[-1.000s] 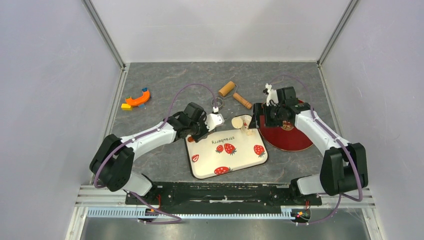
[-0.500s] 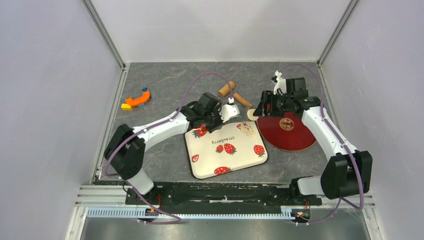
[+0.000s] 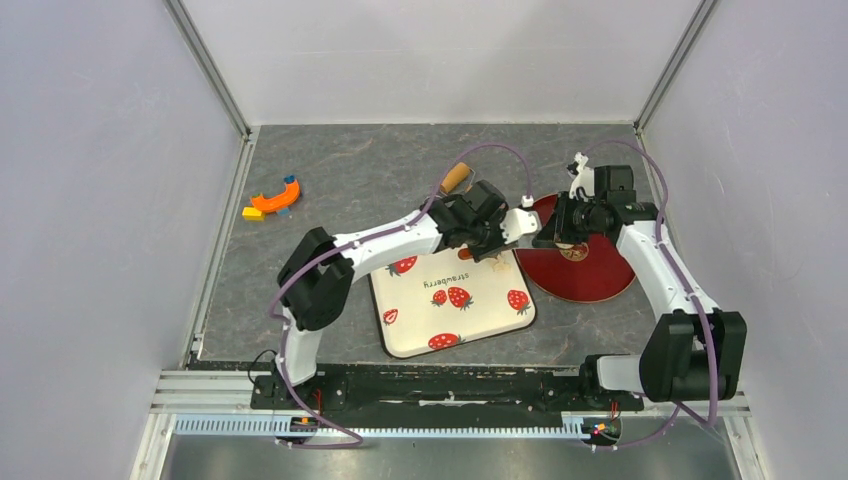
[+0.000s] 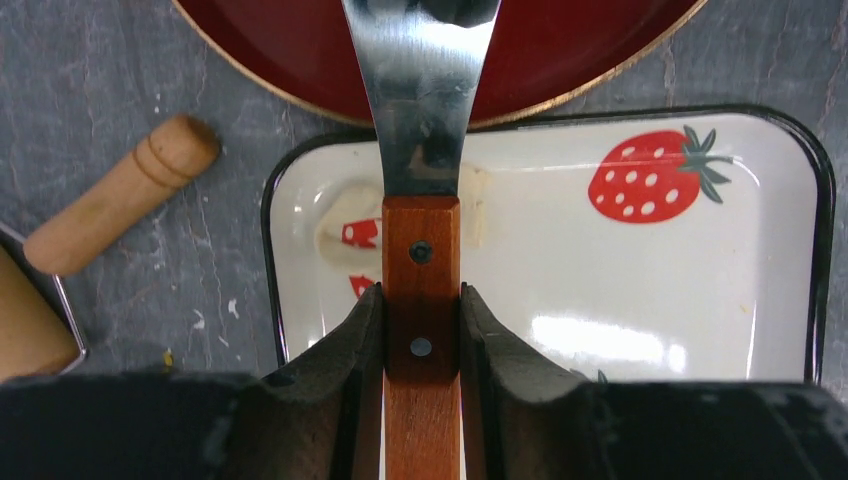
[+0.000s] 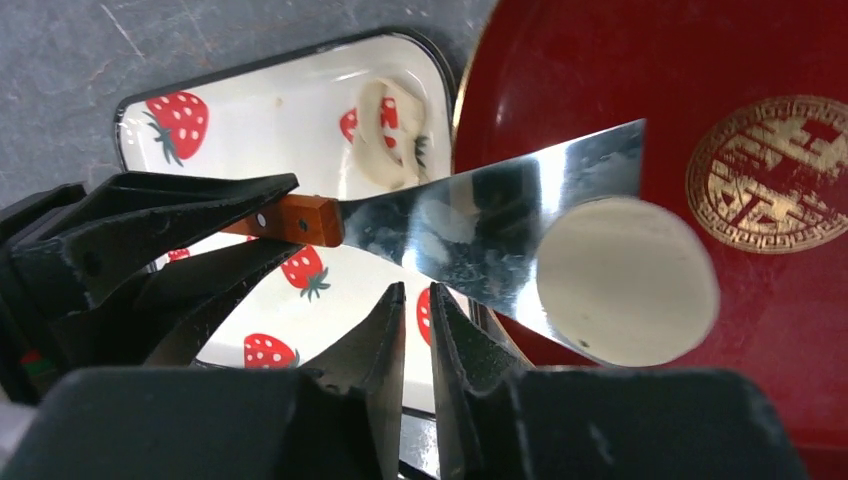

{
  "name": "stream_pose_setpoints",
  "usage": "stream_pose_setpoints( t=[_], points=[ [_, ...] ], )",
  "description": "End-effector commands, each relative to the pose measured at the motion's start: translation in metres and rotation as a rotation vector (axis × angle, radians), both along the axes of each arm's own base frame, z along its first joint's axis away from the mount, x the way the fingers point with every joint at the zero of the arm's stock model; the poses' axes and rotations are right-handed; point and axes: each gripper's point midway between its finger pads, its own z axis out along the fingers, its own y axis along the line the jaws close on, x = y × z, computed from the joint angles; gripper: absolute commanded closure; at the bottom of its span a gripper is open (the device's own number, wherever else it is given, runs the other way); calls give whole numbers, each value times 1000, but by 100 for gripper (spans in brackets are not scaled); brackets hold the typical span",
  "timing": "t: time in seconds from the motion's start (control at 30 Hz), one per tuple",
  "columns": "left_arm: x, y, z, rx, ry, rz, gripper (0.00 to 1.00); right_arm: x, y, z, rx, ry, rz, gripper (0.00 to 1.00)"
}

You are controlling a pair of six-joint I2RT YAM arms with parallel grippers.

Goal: Roll out the dumpling wrappers from the dough

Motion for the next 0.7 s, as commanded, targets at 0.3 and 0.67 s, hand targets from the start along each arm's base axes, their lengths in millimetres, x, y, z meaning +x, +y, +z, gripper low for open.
stream_pose_setpoints(
  t=[0.3,0.67],
  points=[
    [11,-46,-4,-13,31,37,98,0,-37,-55,-186,59,-79,100],
    [13,-61,-27,25,64,30,98,22,-48,-74,-245,70,-119,100]
  ],
)
